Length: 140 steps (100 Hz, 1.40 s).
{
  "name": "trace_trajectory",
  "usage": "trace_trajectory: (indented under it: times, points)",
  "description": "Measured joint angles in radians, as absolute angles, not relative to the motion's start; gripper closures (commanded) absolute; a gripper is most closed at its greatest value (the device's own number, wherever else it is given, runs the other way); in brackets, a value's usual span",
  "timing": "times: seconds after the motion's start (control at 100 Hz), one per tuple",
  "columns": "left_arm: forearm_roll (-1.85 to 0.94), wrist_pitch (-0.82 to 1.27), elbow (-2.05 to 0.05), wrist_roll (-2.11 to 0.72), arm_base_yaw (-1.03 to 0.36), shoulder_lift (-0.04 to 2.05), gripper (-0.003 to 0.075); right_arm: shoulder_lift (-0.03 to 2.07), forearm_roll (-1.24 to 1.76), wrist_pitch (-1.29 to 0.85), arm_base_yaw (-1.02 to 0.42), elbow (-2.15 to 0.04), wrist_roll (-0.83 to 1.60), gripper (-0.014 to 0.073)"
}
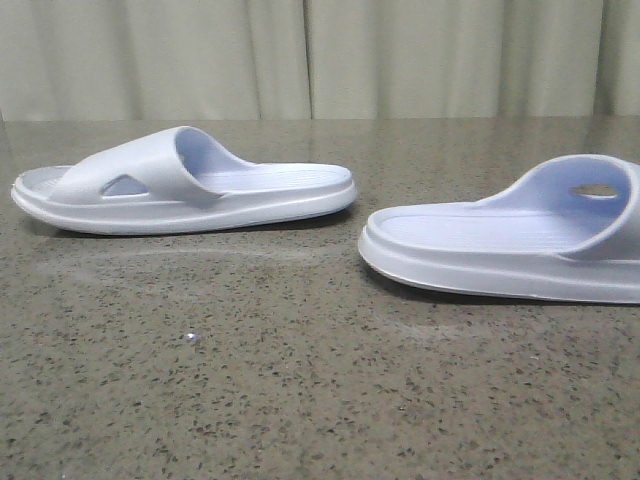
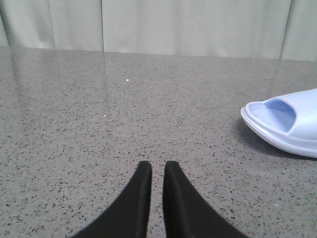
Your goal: Insert blue slippers together front up
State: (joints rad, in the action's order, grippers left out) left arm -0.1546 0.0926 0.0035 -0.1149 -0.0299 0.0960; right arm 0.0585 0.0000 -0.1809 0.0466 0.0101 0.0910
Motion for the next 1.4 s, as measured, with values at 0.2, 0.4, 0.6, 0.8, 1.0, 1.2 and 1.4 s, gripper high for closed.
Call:
trace_trajectory:
  times: [0.2,0.4,0.6,0.8,1.0,1.2,1.4]
  points:
    - [-0.155,0.093,0.003,-0.115,-0.030,0.096,0.0705,0.058,0.000,-0.181,0.047,0.010,0.091,0.0673]
    - [-0.155,0.093,0.003,-0.115,-0.030,0.096,0.0705,0.058,0.000,-0.181,0.047,0.010,0.088,0.0673]
    - [-0.155,0.093,0.003,-0.115,-0.030,0.096,0.0705,0.058,0.000,-0.181,0.047,0.010,0.088,0.0673]
    - [-0.155,0.093,0.003,-0.115,-0.030,0.096,0.0705,0.058,0.000,-0.169,0.047,0.010,0.090,0.0673]
    - [-0.163,0.093,0.003,-0.115,-0.030,0.096,0.0705,0.058,0.000,-0.108,0.047,0.010,0.090,0.0673]
    - [-0.241,0.079,0.003,-0.115,-0.030,0.096,0.0705,0.058,0.000,-0.053,0.047,0.010,0.090,0.0673]
    - [-0.405,0.035,0.003,-0.115,-0.030,0.096,0.0705,0.058,0.082,0.006,0.047,0.010,0.090,0.0673]
